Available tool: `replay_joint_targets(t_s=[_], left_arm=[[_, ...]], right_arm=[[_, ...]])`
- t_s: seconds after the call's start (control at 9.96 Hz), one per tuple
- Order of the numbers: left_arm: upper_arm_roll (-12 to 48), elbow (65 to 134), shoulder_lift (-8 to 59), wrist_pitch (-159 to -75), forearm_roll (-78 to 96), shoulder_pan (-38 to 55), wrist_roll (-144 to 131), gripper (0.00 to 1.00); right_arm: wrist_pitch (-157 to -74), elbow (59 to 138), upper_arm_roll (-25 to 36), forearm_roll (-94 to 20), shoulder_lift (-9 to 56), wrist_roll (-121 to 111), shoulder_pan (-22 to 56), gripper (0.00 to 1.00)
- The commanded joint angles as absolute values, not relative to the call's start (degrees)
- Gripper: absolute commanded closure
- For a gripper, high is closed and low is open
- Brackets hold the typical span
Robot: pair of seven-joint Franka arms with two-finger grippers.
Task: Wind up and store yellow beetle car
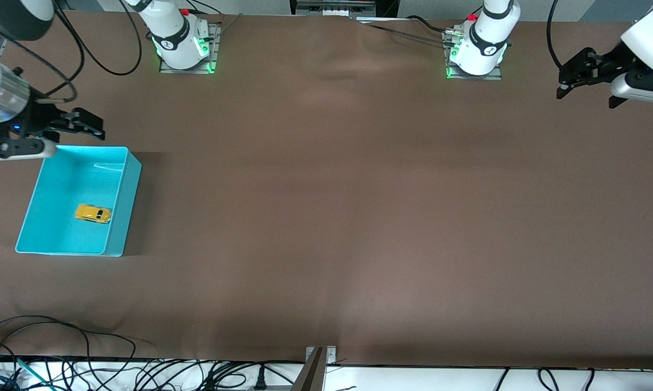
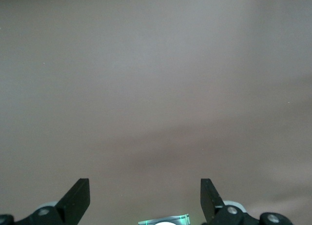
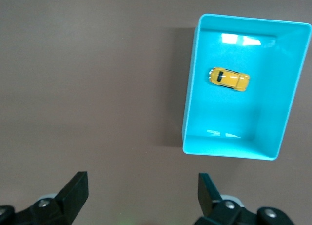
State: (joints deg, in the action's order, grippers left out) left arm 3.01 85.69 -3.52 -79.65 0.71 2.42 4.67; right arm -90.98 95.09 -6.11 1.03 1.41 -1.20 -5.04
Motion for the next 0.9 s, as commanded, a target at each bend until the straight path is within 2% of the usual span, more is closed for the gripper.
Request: replay_joint_targets(t_s=[0.0, 0.2, 0.8], left_arm=[[3.16, 83.14, -3.43, -77.61, 1.05, 2.55, 4.04, 0.0], [3.16, 82.97, -3.52, -77.26, 1.05, 2.55, 4.04, 0.0], [2.02, 82.35, -3.43, -76.73, 0.97, 1.67, 4.31, 0.0]], right_arm=[[-89.65, 95.1, -3.27, 1.05, -1.31, -1.06, -5.1, 0.0], [-89.99, 95.01, -1.15, 1.23, -1.67, -0.44, -5.1, 0.0], [-89.38, 92.46, -0.97, 0.79, 0.17, -1.32, -5.45, 0.0]])
